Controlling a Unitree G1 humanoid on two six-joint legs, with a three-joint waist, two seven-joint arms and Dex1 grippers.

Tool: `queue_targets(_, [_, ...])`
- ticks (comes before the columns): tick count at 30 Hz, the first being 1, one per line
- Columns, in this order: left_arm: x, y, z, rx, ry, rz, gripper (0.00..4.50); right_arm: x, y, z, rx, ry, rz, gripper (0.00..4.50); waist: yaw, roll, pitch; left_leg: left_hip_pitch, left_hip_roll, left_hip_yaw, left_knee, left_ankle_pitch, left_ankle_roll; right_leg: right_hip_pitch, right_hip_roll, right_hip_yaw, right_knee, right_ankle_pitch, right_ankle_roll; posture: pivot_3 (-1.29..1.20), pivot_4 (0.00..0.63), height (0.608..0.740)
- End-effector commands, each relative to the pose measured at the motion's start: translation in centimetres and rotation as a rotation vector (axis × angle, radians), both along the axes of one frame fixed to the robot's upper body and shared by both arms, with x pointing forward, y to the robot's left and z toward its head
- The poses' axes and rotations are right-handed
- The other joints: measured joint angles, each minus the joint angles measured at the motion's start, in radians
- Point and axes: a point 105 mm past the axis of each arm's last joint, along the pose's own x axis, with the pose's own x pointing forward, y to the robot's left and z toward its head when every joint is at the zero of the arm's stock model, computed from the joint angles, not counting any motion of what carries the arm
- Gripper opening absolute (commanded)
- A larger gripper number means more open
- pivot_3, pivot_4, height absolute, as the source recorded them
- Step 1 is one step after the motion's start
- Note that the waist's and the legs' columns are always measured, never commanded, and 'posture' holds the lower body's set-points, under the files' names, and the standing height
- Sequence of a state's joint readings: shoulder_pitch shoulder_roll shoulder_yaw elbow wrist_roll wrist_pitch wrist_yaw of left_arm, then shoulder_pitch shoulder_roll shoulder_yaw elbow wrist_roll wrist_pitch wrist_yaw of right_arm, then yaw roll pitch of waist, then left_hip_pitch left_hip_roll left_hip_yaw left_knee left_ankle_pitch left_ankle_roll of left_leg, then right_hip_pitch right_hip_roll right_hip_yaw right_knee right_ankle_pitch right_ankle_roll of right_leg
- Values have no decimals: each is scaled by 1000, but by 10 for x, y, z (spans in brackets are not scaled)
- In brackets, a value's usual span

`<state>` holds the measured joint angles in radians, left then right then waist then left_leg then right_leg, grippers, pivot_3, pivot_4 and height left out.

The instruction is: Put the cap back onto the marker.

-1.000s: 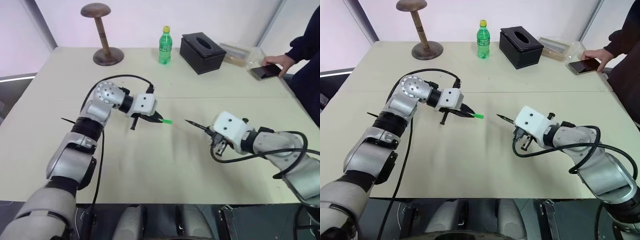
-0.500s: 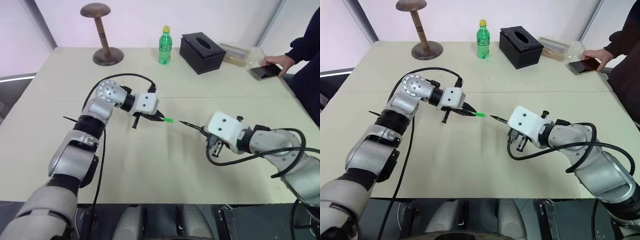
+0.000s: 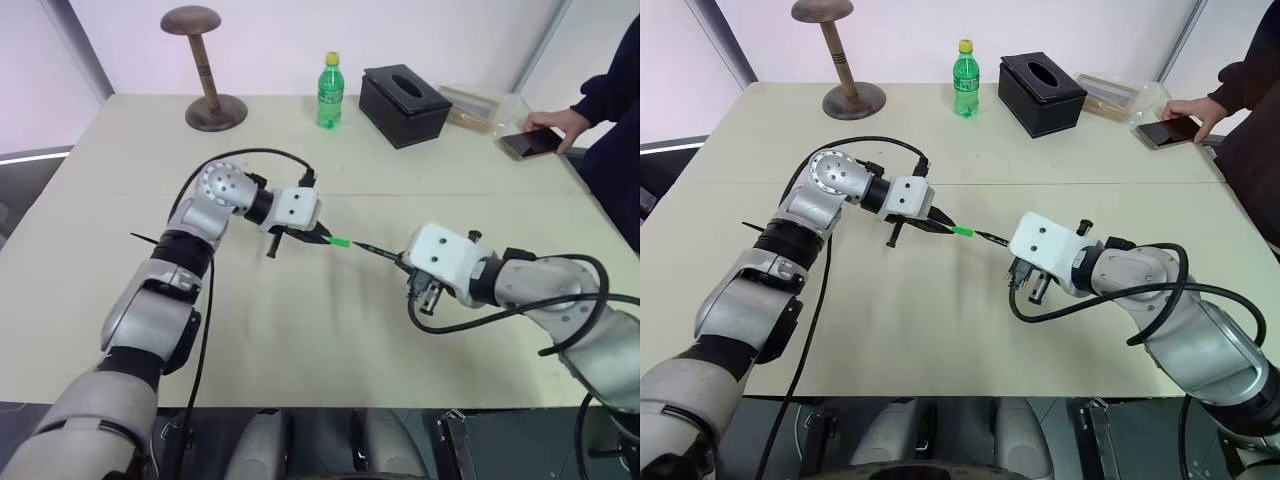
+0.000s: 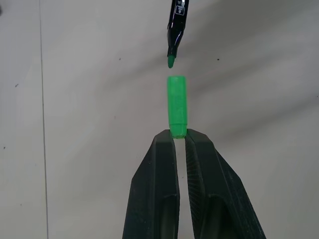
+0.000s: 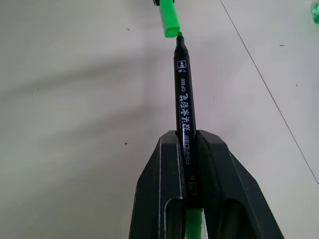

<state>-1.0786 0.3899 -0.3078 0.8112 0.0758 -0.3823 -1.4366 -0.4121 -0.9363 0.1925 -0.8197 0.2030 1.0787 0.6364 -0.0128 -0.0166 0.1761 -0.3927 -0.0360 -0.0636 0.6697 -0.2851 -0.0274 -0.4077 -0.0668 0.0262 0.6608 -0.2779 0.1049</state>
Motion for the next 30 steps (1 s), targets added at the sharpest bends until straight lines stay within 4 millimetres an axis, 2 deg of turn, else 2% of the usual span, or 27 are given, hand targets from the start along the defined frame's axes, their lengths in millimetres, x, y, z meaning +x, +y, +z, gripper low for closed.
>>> queue_targets(1, [0,-7,19,-20,-65,-34,0,-2,6,9,6,-38,30,25,0,0,0,0,0,0,0,0,0,0,0,0,0,0,0,0,150,740])
queue_targets(19, [0,-10,22,-29,-69,-37,0,-2,9,8,14,-36,33,25,0,0,0,0,0,0,0,0,0,0,0,0,0,0,0,0,150,740])
queue_targets(30, [1,-1,20,-10,-67,-20,0,-3,3,9,0,-36,16,25,0,0,0,0,0,0,0,0,0,0,0,0,0,0,0,0,150,740])
